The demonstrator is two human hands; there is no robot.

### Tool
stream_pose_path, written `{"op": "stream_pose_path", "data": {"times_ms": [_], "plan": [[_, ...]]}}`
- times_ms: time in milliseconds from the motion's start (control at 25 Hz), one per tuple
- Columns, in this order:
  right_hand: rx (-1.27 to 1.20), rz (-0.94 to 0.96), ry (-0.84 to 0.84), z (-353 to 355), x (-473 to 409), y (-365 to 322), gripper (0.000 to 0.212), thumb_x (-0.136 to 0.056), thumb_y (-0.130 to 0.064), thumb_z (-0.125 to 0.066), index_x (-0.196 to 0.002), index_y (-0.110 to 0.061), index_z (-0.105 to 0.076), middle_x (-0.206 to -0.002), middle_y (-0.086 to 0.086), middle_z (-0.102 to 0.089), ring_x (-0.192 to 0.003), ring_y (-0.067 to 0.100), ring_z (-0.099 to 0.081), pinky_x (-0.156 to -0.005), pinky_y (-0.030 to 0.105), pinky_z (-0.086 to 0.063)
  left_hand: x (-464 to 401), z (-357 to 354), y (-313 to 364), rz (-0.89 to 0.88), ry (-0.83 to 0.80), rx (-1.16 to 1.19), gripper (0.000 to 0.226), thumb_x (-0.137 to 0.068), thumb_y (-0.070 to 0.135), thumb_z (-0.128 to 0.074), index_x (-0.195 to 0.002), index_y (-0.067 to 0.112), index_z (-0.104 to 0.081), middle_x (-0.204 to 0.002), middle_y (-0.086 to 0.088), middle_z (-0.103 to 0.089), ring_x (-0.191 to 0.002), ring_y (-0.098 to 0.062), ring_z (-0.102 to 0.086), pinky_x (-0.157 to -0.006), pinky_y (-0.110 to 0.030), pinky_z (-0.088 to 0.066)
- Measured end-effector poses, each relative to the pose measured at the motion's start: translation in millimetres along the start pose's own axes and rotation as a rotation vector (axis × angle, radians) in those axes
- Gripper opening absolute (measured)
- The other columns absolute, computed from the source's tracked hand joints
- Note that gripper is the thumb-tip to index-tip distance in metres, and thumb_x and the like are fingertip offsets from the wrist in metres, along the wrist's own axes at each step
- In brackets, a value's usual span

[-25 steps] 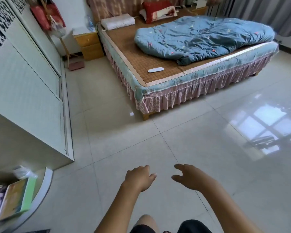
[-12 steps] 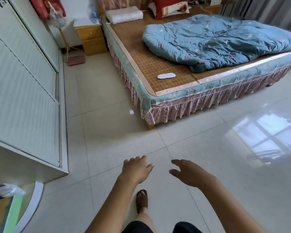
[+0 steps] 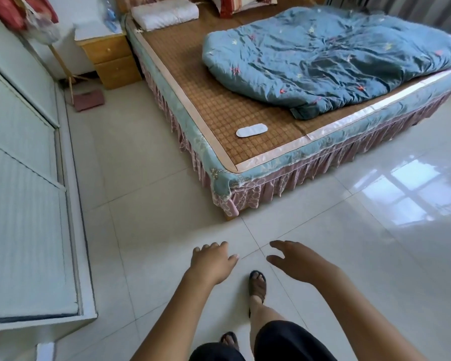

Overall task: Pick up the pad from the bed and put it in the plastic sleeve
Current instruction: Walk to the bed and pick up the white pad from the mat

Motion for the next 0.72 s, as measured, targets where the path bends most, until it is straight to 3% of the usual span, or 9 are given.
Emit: {"op": "stream_pose_path", "data": {"times_ms": [240,400,720], "plan": [[-0.031,0.000,0.029,104.9,-108.1,21.5,0.051,-0.095,-0.043,-0.040,-0.140,-0.020,-0.033,-0.141,0.006,-0.048,-0.128,0.027,-0.044,-0.106,0.042,-0.037,-122.0,79.9,22.3,-0.010,-0.054,0.000,0.048,-0.095,0.045,-0.031,-0.128,0.013,-0.044,-0.136,-0.012,-0.051,-0.125,-0.031,-0.046,-0.102,-0.041,-0.032],[-0.016,-0.009,0.007,159.3,-165.8,32.3,0.052,-0.095,-0.042,-0.041,-0.140,-0.019,-0.033,-0.141,0.009,-0.048,-0.128,0.027,-0.045,-0.105,0.042,-0.039,-187.4,134.9,37.4,-0.045,-0.012,0.036,0.037,-0.095,0.042,-0.035,-0.122,0.020,-0.048,-0.131,-0.008,-0.056,-0.120,-0.029,-0.050,-0.098,-0.039,-0.035],[-0.052,-0.028,-0.013,228.8,-281.5,33.2,0.049,-0.095,-0.041,-0.041,-0.139,-0.022,-0.034,-0.143,0.006,-0.047,-0.125,0.026,-0.048,-0.104,0.043,-0.041,-319.1,201.6,37.0,-0.078,-0.058,-0.019,0.040,-0.095,0.041,-0.034,-0.117,0.012,-0.050,-0.127,-0.014,-0.057,-0.119,-0.031,-0.050,-0.100,-0.042,-0.036]]}}
Point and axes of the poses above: each hand's wrist, its own x-axis away from the middle knuckle, its own z-axis out of the back of the hand, y = z × x, the point moved 7 cm from there along -x, towards the middle knuckle
